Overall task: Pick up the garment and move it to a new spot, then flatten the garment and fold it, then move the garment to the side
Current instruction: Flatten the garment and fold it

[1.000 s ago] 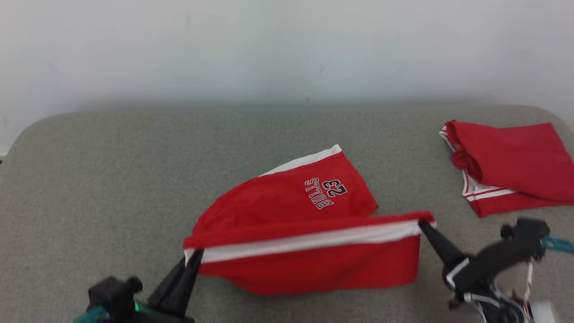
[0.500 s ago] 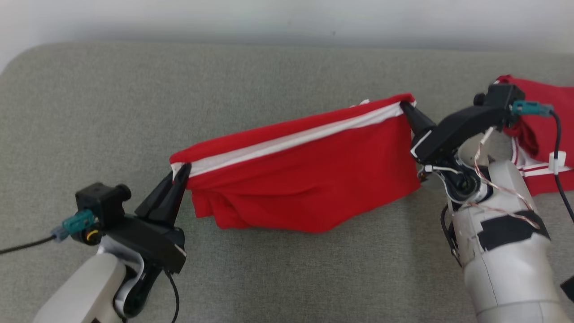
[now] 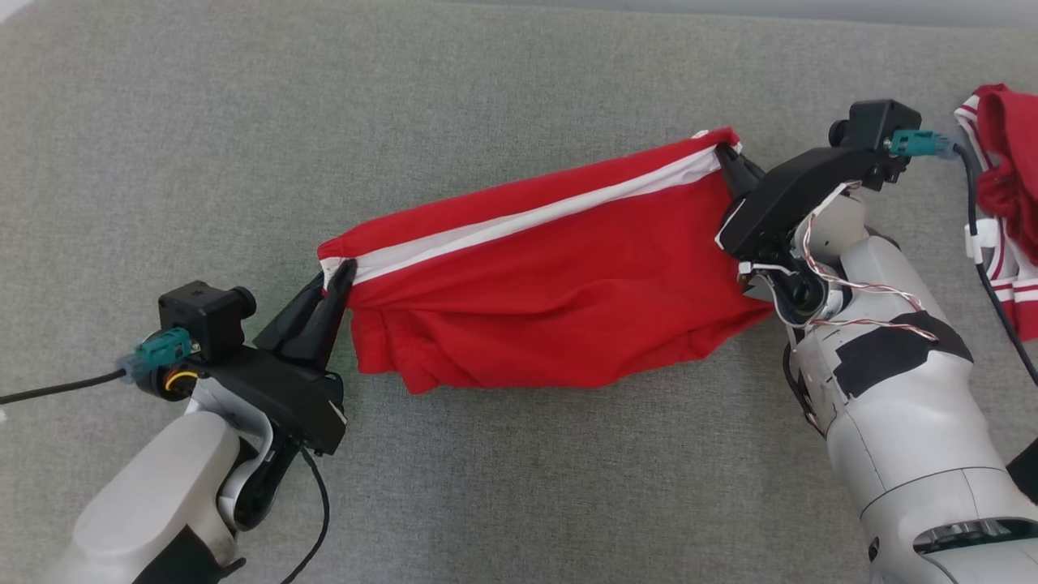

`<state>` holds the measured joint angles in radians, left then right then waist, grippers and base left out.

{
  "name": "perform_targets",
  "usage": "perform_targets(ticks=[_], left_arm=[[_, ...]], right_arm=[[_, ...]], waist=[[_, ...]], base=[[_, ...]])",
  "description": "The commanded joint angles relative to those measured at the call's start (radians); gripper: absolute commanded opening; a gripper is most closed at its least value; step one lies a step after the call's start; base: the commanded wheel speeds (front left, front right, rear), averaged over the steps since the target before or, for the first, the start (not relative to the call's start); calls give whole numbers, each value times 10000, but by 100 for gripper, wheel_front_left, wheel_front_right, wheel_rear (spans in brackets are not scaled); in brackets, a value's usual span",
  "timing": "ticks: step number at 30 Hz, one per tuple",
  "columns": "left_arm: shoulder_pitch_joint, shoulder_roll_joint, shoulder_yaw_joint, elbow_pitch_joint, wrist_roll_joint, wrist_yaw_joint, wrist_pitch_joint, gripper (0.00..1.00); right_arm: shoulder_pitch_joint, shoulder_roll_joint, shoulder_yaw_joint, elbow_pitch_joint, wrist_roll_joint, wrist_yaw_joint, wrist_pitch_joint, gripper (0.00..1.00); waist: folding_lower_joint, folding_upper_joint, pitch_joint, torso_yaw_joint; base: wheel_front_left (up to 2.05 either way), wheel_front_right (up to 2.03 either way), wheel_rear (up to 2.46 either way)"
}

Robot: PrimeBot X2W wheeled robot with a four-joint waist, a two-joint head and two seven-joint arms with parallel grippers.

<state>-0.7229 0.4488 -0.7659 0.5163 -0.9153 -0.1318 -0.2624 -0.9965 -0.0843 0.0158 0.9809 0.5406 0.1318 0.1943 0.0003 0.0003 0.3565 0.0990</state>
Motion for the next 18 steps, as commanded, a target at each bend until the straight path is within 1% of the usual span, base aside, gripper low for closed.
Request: perform_targets(ticks=[1,2,6,8,10,12,15,18], left_arm=[[-87,7,15,51,84,25,-32,76],[-51,-17,13,121,170,25,-32,100],[237,-167,330,249,558,25,-32,100],[486,-206,644,298,731,25,-30,100],[742,-239,1052,211,1078,25,-32,100],[1102,-340,1582,64,1492,25,-32,100],[1773,-505,2684,-310,2420,32,-32,100],[2624,-884,3917,-984,3497,96,-32,100]], right_arm=[[-91,-47,45,48,65,-19,-53,100],[-84,-35,117,144,151,-19,-145,100],[91,-120,489,315,436,-19,-421,100],[264,-142,659,296,693,-19,-512,100],[448,-310,867,186,875,-19,-686,100],[772,-434,1067,90,1134,-19,-845,100],[1356,-737,1593,-149,1276,-19,-1078,100],[1954,-999,1879,-267,1655,-19,-1243,100]], waist=[[-3,-3,-71,-46],[-3,-3,-128,-74],[-3,-3,-418,-152],[-3,-3,-616,-191],[-3,-3,-832,-211],[-3,-3,-1085,-192],[-3,-3,-1405,-147],[-3,-3,-1709,-95]], base=[[0,0,0],[0,0,0],[0,0,0],[0,0,0],[0,0,0],[0,0,0],[0,0,0],[0,0,0]])
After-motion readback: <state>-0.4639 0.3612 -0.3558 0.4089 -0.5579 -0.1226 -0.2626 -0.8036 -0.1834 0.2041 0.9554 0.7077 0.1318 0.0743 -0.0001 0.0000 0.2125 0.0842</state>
